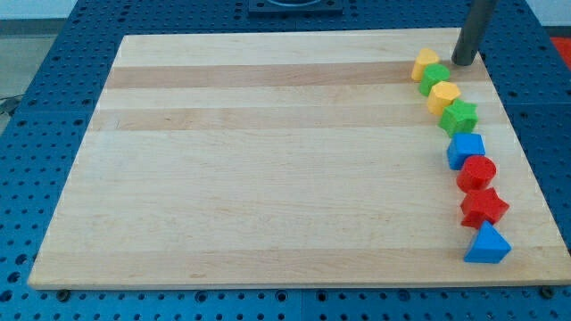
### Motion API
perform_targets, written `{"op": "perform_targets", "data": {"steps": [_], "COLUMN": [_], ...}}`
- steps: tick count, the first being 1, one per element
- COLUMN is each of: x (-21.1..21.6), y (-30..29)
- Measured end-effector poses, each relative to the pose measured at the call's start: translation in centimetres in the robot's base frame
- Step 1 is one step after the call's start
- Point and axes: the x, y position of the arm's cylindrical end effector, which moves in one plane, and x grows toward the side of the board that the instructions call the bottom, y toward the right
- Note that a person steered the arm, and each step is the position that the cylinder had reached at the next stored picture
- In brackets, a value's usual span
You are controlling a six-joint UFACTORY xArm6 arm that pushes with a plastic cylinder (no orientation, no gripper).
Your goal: Adjust the green star above the blue cube
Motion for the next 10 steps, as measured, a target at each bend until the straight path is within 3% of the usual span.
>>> {"op": "perform_targets", "data": {"steps": [10], "x": [14.2], "y": [-0.8]}}
